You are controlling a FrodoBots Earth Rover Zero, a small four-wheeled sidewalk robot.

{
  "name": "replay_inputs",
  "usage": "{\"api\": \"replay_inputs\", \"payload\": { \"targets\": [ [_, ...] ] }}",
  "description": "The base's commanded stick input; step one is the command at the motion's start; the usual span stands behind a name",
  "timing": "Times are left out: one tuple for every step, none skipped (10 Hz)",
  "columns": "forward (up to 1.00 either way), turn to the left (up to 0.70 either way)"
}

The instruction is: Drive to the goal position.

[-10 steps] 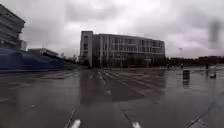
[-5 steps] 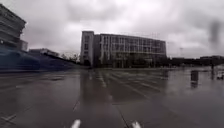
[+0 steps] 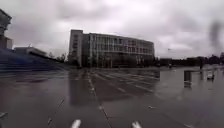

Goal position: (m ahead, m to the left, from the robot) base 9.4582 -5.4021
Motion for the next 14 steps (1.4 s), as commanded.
{"api": "replay_inputs", "payload": {
  "targets": [
    [1.00,0.00],
    [1.00,0.00],
    [1.00,0.00],
    [1.00,0.00],
    [1.00,0.00],
    [1.00,0.00],
    [1.00,0.00],
    [1.00,-0.02],
    [1.00,-0.40],
    [1.00,-0.40],
    [1.00,-0.40],
    [1.00,-0.40],
    [1.00,-0.34],
    [1.00,-0.15]
  ]
}}
